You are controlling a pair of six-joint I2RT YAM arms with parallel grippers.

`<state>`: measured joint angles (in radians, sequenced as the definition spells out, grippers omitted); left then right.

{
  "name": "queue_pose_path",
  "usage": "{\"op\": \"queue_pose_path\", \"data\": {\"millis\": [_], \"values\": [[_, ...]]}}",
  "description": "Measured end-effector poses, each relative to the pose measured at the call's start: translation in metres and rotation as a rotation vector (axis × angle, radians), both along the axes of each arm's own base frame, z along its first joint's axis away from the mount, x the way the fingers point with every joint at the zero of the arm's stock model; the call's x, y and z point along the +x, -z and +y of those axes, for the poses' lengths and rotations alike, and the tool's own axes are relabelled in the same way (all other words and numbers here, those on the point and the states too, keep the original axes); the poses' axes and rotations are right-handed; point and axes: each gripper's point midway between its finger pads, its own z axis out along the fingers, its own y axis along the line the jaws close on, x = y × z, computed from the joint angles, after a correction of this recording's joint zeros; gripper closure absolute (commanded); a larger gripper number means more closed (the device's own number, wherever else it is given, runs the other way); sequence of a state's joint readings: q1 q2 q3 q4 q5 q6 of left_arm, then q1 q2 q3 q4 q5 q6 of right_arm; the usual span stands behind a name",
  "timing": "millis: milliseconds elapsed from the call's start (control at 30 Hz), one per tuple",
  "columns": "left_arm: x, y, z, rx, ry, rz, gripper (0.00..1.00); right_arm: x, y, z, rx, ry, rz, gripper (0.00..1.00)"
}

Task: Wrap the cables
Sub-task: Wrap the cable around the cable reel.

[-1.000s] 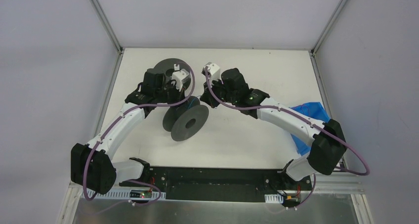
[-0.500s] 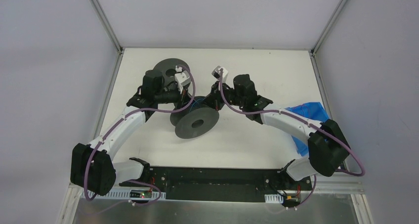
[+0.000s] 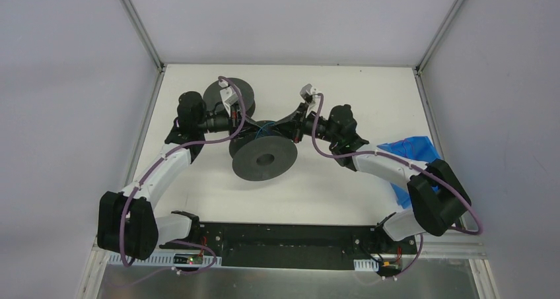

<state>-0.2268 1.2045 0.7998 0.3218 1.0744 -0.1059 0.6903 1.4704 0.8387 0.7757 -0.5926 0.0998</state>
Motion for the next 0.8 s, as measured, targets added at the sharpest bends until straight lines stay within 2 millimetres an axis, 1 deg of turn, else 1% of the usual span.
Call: {"op": "queue_pose_path", "data": {"millis": [167, 300, 567, 667, 800], "values": [[-0.004, -0.012, -0.003, -0.057, 0.028, 0.016, 1.0, -0.005, -0.013, -0.001, 0.063, -0.032, -0.046, 1.0], [-0.004, -0.023, -0.004, -0.102, 0.038, 0.022, 1.0, -0.008, -0.018, 0.0, 0.09, -0.061, -0.064, 1.0], [0.01, -0.027, 0.002, -0.21, 0.036, 0.115, 1.0, 0.004, -0.026, -0.005, 0.15, -0.041, -0.058, 1.0], [0.011, -0.03, 0.003, -0.235, 0.037, 0.125, 1.0, 0.005, -0.028, -0.006, 0.167, -0.034, -0.048, 1.0], [0.012, -0.037, 0.005, -0.255, 0.037, 0.115, 1.0, 0.008, -0.029, -0.01, 0.185, -0.008, -0.049, 0.97]]}}
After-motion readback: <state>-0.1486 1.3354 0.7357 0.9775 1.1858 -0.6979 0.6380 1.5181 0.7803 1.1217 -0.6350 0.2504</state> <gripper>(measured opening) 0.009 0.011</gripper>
